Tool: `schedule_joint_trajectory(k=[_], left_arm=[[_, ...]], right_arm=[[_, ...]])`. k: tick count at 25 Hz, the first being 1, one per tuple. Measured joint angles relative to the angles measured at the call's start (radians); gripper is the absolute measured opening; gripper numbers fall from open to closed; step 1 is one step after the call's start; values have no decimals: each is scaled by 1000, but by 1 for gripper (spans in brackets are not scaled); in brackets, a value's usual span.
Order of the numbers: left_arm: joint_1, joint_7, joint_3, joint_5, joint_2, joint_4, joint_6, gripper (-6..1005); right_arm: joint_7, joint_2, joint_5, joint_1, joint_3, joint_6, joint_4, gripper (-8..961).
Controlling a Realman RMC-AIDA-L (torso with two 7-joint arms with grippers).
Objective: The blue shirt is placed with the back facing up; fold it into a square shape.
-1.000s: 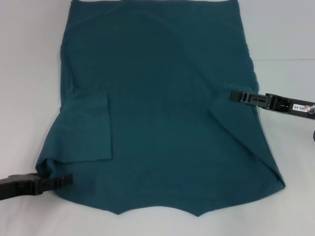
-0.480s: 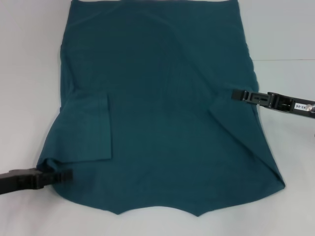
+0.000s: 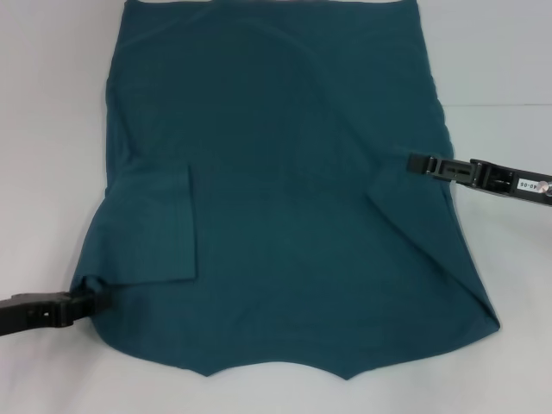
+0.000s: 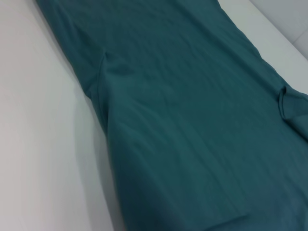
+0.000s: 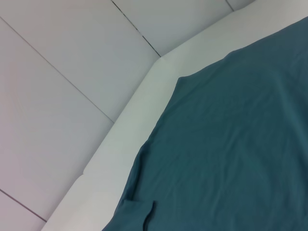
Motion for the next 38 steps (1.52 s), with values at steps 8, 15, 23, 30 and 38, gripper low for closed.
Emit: schedule_joint_trajectory(k=[8, 15, 23, 30, 38], left_arm=[[-3, -15, 0, 15, 0, 7, -2, 197], [-3, -23, 0, 18, 2, 21, 7, 59], [-3, -27, -1, 18, 2, 23, 18, 14], [-3, -31, -2, 14, 2, 24, 18, 14], [-7, -34, -1, 16, 2, 24, 18, 13]], right_arm=[[0, -4, 1, 0, 0, 0, -1, 860], [2, -16, -4, -3, -10, 0, -1, 856], [102, -59, -106, -19, -23, -29, 0, 853], [161, -86, -174, -61, -23, -76, -1, 849], [175, -98, -212, -113, -20, -125, 0, 846]])
